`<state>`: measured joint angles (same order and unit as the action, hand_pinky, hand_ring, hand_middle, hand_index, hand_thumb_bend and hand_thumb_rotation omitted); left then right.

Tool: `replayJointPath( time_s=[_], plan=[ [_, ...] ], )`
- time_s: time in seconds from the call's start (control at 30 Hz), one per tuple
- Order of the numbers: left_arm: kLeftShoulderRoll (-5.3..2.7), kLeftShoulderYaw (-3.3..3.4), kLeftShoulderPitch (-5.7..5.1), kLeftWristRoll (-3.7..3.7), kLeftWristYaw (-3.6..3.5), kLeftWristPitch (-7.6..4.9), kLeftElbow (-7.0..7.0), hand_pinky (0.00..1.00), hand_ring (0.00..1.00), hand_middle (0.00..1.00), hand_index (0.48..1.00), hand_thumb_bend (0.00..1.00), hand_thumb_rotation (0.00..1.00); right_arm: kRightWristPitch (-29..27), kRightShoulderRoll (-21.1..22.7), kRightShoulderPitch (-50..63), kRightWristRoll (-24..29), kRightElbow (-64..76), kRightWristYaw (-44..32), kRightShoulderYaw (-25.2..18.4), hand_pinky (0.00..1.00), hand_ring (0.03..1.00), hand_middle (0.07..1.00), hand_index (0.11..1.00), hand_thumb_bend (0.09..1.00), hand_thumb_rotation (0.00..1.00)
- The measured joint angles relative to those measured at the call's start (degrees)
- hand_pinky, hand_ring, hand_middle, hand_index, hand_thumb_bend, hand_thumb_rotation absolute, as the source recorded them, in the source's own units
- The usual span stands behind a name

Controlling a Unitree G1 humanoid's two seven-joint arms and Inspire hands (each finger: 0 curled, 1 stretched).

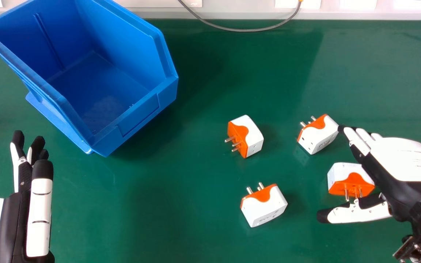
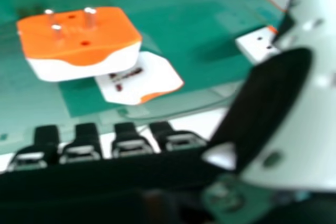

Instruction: Pick all objects and put in blue box

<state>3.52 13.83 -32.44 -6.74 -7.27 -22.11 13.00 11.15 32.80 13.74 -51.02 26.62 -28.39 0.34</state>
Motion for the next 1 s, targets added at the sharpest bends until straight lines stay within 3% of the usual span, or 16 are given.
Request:
replayJointPath(
  time_s=[0.63,1.0],
  plan=[
    [0.15,0.53,0.04,-0.06,-0.14,0.02,-0.02,1.00,1.00,1.00,1.000,0.60,1.00,1.96,3.86,-3.23,-4.68,-0.97,-4.38,1.50,0.92,0.949,0.969,0.938,0.677,0.46],
    [0.26,0.67,-0.56,-0.07,-0.25,0.01,0.50,1.00,1.00,1.00,1.000,0.60,1.00,-0.65,6.18,-6.85,-5.70,-4.42,-5.20,2.90,0.92,0.947,0.967,0.929,0.675,0.46]
  ],
)
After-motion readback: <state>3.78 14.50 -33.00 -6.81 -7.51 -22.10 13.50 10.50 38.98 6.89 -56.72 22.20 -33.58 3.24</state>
